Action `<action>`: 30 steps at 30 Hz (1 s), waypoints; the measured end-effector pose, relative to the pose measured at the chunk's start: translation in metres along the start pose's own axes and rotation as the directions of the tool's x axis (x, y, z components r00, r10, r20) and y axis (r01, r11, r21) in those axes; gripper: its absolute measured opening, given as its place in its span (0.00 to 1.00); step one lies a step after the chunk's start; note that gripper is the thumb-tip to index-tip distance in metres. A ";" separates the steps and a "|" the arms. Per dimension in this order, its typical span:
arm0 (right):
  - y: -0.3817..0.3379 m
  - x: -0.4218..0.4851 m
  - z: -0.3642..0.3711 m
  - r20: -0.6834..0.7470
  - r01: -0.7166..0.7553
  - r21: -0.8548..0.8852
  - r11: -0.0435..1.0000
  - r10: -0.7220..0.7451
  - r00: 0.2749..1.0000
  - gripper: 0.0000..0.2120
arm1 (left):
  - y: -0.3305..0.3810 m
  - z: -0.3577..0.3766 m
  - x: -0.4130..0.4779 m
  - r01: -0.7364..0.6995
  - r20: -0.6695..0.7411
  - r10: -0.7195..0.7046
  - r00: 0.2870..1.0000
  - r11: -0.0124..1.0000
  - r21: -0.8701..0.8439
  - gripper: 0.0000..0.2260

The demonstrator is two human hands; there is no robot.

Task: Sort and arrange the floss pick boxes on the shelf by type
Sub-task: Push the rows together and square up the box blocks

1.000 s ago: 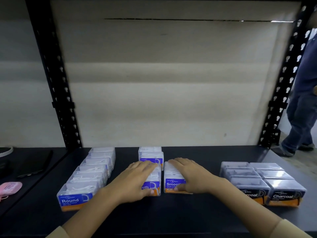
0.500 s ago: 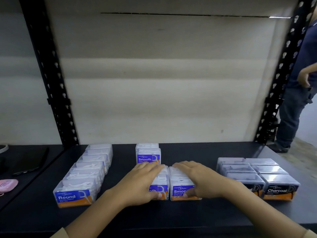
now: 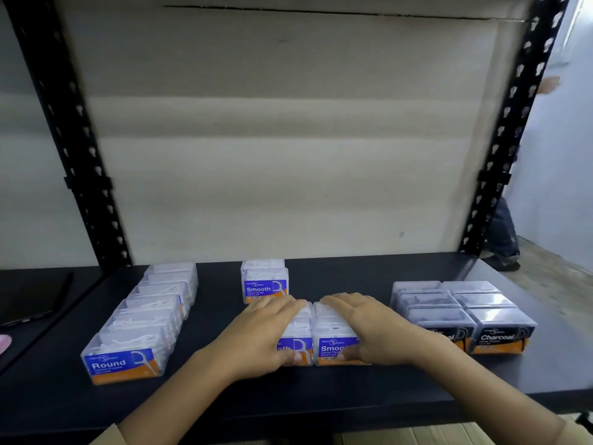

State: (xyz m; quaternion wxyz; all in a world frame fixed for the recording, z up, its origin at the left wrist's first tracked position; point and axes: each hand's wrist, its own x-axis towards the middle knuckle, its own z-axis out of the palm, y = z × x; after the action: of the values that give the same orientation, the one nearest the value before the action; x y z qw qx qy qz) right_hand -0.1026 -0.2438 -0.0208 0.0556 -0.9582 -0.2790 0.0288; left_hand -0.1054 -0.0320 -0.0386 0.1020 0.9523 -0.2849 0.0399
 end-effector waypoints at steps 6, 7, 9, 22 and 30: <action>0.003 0.000 -0.002 0.017 0.005 0.051 0.999 -0.006 1.000 0.40 | -0.009 -0.007 0.000 0.043 0.062 -0.035 0.997 0.990 -0.132 0.37; 0.005 0.001 -0.004 0.028 -0.002 0.089 0.996 0.000 1.000 0.40 | -0.014 -0.012 0.000 0.069 0.040 -0.061 0.997 0.973 -0.221 0.36; 0.011 0.006 -0.010 0.026 -0.028 0.181 0.983 0.023 0.999 0.38 | -0.027 -0.024 0.003 0.094 -0.065 -0.126 0.990 0.926 -0.366 0.30; -0.009 0.118 -0.024 -0.050 -0.038 0.180 0.983 0.048 0.998 0.29 | -0.107 -0.036 0.051 0.291 -0.029 -0.295 0.955 0.952 -0.090 0.31; -0.022 0.166 -0.014 0.090 -0.056 0.150 0.987 0.042 0.995 0.39 | -0.110 -0.029 0.070 0.272 0.099 -0.267 0.959 0.962 -0.040 0.32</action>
State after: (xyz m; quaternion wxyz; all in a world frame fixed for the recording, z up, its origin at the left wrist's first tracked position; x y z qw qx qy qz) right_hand 0.0273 -0.1373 -0.0078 0.1156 -0.9556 -0.2545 0.0930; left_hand 0.0134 0.0269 -0.0201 0.1186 0.9799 -0.1581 -0.0261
